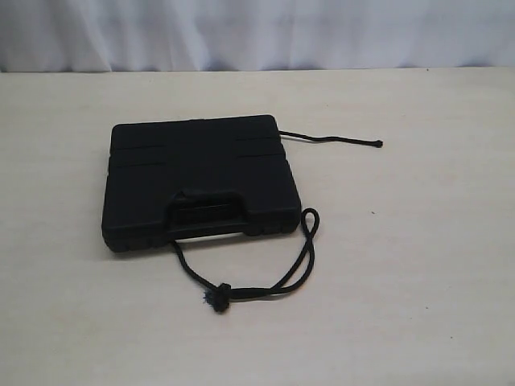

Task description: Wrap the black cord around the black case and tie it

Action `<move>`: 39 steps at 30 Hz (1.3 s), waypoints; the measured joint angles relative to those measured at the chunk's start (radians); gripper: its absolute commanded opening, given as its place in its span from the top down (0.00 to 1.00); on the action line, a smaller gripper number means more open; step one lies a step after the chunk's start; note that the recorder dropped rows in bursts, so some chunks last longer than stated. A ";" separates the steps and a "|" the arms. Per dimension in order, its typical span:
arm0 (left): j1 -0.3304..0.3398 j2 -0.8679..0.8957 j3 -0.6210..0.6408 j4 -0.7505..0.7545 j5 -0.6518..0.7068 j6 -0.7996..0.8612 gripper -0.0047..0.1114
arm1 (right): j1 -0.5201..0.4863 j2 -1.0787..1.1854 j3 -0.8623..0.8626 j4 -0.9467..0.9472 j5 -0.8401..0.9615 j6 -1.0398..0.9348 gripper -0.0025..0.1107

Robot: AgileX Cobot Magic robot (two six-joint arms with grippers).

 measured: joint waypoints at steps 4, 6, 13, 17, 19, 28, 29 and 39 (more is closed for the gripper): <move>0.000 -0.002 -0.012 0.099 -0.211 -0.186 0.96 | 0.000 0.000 -0.029 0.065 -0.085 0.087 0.58; 0.000 0.034 -0.088 0.158 -0.281 -0.228 0.96 | 0.000 -0.001 -0.100 0.076 -0.107 0.159 0.58; 0.000 0.463 -0.461 0.350 -0.187 -0.245 0.96 | 0.000 0.109 -0.277 -0.388 -0.125 0.172 0.58; -0.012 0.783 -0.722 0.736 0.242 -0.334 0.96 | 0.000 0.219 -0.286 -0.442 -0.019 0.172 0.91; -0.061 0.924 -0.823 0.932 0.475 -0.411 0.96 | 0.000 0.299 -0.327 -0.503 0.041 0.172 0.94; -0.310 1.387 -1.144 0.562 1.315 0.449 0.96 | 0.000 0.725 -0.686 -0.609 0.434 -0.068 0.94; -0.314 1.417 -1.161 0.472 1.393 0.580 0.96 | 0.000 0.754 -0.710 -0.602 0.471 -0.089 0.94; -0.348 1.703 -1.187 0.025 1.598 1.128 0.71 | 0.105 0.983 -0.770 -0.497 0.650 -0.330 0.94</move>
